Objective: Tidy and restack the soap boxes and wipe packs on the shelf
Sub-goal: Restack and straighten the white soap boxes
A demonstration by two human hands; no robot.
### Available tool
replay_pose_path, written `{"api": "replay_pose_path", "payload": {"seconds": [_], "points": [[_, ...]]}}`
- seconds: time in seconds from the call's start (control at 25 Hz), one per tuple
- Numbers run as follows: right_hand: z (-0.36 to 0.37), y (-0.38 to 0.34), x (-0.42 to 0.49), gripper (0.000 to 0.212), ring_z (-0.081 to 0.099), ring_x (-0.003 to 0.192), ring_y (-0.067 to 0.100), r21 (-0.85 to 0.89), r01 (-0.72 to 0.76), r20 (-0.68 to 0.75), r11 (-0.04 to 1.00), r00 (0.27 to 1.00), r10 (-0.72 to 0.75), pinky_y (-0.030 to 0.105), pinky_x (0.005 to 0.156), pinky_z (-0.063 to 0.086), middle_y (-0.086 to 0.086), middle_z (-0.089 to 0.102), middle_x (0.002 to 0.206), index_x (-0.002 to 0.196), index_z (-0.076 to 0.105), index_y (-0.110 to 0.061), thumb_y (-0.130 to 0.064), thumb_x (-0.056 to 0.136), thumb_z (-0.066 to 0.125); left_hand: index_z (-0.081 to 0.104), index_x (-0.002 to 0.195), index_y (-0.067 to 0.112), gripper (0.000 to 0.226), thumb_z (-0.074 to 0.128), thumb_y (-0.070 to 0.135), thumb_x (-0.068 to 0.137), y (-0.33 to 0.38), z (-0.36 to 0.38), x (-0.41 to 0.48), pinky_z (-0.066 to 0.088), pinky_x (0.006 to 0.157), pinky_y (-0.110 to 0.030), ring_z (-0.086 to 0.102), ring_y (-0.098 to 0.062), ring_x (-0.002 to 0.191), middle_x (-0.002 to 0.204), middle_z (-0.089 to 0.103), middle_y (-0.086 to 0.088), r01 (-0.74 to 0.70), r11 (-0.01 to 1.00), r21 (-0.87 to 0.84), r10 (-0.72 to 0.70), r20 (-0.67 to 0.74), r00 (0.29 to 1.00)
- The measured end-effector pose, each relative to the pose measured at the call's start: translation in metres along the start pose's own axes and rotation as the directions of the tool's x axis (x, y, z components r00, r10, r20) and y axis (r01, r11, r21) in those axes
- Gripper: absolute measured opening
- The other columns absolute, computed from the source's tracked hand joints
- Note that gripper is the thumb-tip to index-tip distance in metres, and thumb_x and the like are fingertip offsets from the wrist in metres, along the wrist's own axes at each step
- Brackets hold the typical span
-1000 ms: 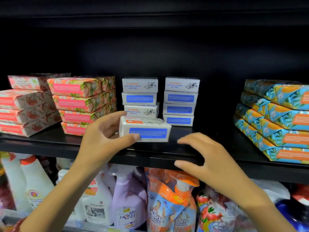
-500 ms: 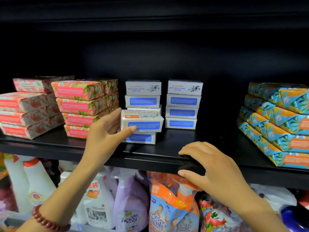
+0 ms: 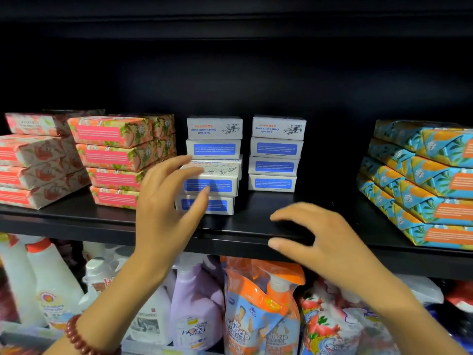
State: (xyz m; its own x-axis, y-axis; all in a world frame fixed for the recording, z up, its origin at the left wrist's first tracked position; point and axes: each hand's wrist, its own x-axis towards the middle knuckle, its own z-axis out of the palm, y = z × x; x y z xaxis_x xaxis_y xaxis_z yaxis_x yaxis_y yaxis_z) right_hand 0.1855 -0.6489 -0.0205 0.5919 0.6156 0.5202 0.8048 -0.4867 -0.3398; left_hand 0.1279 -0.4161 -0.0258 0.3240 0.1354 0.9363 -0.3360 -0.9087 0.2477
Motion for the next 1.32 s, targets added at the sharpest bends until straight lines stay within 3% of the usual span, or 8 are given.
{"api": "replay_pose_path", "payload": {"seconds": [0.2,0.32,0.56,0.76,0.88,1.08,1.24,1.32], "points": [[-0.020,0.009,0.057,0.048,0.047,0.116,0.009,-0.021,-0.030,-0.408,0.999,0.913,0.019,0.022,0.097,0.038,-0.003,0.054,0.123,0.124,0.055,-0.016,-0.029,0.080,0.070,0.071,0.089,0.009,0.024,0.061,0.030,0.083,0.029,0.018,-0.008,0.049,0.079,-0.028,0.064,-0.015,0.087,0.092,0.070,0.000,-0.115,0.986,-0.117,0.137,0.205,0.969],[-0.023,0.020,0.093,0.049,0.046,0.115,0.022,-0.184,-0.173,-0.419,0.968,0.904,0.082,0.027,0.089,0.038,0.008,0.054,0.120,0.122,0.051,-0.009,-0.033,0.082,0.068,0.072,0.085,0.015,0.032,0.055,0.043,0.082,0.036,0.027,-0.013,0.051,0.065,-0.035,0.064,-0.013,0.079,0.083,0.070,0.007,-0.099,0.991,-0.094,0.130,0.426,0.895],[-0.014,0.027,0.122,0.062,0.060,0.097,0.029,-0.425,-0.206,-0.341,0.882,0.939,0.055,0.031,0.076,0.047,0.016,0.057,0.117,0.137,0.037,-0.005,-0.026,0.086,0.066,0.073,0.083,0.024,0.039,0.049,0.053,0.081,0.033,0.028,-0.014,0.053,0.061,-0.027,0.062,-0.005,0.079,0.084,0.070,0.014,-0.052,0.998,-0.047,0.068,0.486,0.871],[-0.017,0.022,0.117,0.019,0.052,0.100,0.034,-0.409,-0.215,-0.475,0.887,0.880,-0.006,0.033,0.074,0.040,0.020,0.056,0.106,0.101,0.059,0.002,-0.007,0.085,0.063,0.073,0.086,0.026,0.040,0.049,0.057,0.080,0.034,0.027,-0.013,0.052,0.066,-0.026,0.061,-0.003,0.083,0.087,0.070,0.015,-0.002,0.999,-0.045,0.025,0.515,0.857],[-0.019,0.019,0.101,0.025,0.044,0.108,0.035,-0.416,-0.116,-0.538,0.902,0.831,-0.141,0.038,0.085,0.044,0.021,0.053,0.112,0.106,0.060,0.002,-0.001,0.081,0.063,0.072,0.088,0.033,0.035,0.055,0.060,0.074,0.034,0.025,-0.012,0.051,0.074,-0.023,0.061,0.002,0.087,0.088,0.069,0.021,0.149,0.985,-0.084,-0.082,0.531,0.843],[-0.022,0.009,0.056,0.030,0.044,0.099,0.025,-0.437,0.073,-0.631,0.897,0.686,-0.363,0.014,0.081,0.031,0.021,0.058,0.101,0.107,0.063,0.004,-0.005,0.079,0.069,0.074,0.083,0.035,0.032,0.063,0.058,0.065,0.036,0.022,0.002,0.052,0.069,-0.016,0.070,-0.006,0.079,0.083,0.074,0.008,0.615,0.610,-0.500,-0.363,0.514,0.777],[-0.017,0.001,0.026,0.025,0.046,0.099,0.026,-0.531,0.220,-0.612,0.818,0.568,-0.550,0.021,0.092,0.035,0.017,0.058,0.102,0.104,0.066,0.005,0.000,0.080,0.069,0.073,0.086,0.014,0.067,0.071,0.072,0.052,0.044,0.017,0.024,0.053,0.052,-0.020,0.070,-0.017,0.063,0.076,0.074,-0.012,0.822,0.270,-0.502,-0.401,0.717,0.570],[-0.013,-0.002,0.018,0.025,0.048,0.097,0.026,-0.580,0.289,-0.563,0.762,0.533,-0.631,0.027,0.090,0.039,0.011,0.052,0.104,0.108,0.062,-0.002,-0.003,0.083,0.067,0.073,0.087,0.012,0.066,0.072,0.069,0.052,0.047,0.016,0.027,0.052,0.050,-0.021,0.069,-0.017,0.060,0.076,0.073,-0.011,0.836,0.237,-0.495,-0.354,0.757,0.549]]}}
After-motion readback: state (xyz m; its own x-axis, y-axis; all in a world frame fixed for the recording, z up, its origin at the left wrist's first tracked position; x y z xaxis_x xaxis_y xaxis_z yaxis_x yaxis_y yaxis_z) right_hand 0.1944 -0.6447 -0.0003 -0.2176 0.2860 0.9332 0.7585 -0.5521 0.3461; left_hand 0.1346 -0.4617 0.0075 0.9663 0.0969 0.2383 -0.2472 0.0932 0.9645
